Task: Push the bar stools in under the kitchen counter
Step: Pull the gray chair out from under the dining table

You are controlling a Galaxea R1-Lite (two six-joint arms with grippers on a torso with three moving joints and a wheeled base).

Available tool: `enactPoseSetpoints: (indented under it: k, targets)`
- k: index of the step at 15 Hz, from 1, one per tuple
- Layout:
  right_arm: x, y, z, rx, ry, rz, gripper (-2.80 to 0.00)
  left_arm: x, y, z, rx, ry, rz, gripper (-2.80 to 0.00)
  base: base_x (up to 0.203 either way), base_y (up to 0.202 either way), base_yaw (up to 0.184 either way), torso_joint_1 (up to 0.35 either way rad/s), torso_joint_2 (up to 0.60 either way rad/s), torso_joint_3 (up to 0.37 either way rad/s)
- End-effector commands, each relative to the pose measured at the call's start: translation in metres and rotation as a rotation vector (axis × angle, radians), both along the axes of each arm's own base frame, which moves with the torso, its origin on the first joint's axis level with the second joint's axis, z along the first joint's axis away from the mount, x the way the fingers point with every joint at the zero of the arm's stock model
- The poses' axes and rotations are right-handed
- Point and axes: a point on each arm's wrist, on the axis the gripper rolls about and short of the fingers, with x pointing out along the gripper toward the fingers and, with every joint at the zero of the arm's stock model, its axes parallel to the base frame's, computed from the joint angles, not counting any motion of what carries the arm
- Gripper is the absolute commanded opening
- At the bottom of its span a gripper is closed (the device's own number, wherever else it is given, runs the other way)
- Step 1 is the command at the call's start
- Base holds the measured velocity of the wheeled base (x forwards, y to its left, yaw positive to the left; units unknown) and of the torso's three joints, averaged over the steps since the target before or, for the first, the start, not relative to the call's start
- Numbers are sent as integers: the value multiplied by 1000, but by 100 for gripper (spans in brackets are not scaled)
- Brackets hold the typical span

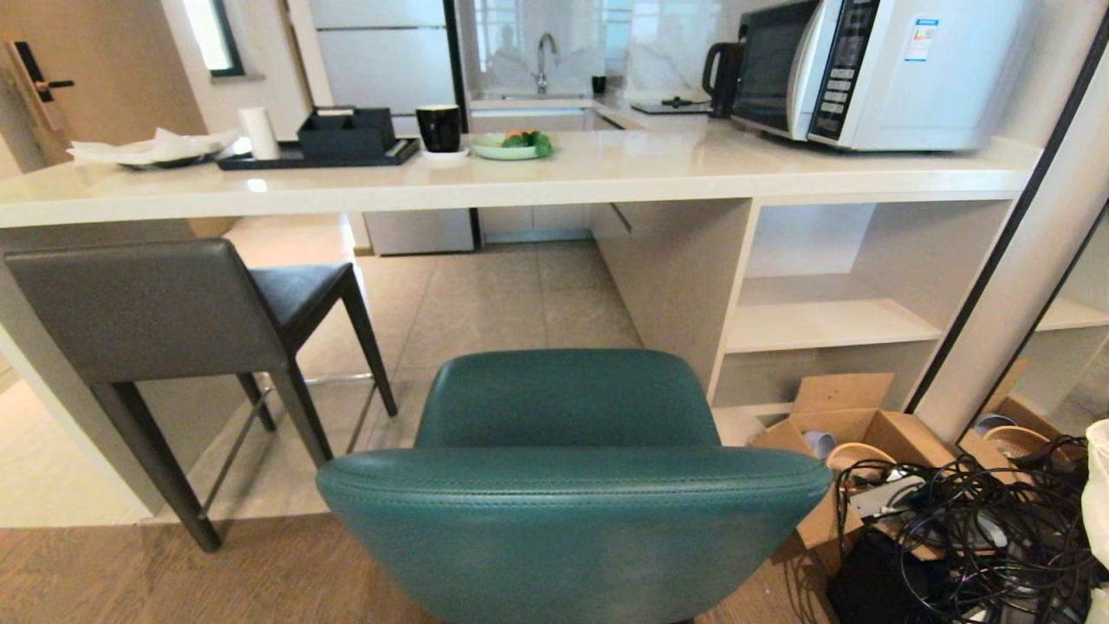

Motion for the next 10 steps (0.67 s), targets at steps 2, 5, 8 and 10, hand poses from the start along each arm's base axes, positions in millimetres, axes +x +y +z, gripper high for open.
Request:
enactPoseSetpoints:
  k: [2, 5, 8, 10]
  targets:
    - [13, 0, -37, 38, 29, 8, -280, 21, 0, -37, 7, 37, -12, -280, 0, 0, 0, 0, 0, 0]
    - [39, 0, -75, 39, 70, 11, -280, 34, -2, -53, 54, -51, -82, -280, 0, 0, 0, 0, 0, 0]
    - [53, 0, -100, -10, 56, 24, -280, 35, -4, -66, 83, 66, -180, -280, 0, 0, 0, 0, 0, 0]
    - [52, 1, -96, -16, 31, 41, -280, 35, -4, -69, 10, 91, -201, -280, 0, 0, 0, 0, 0, 0]
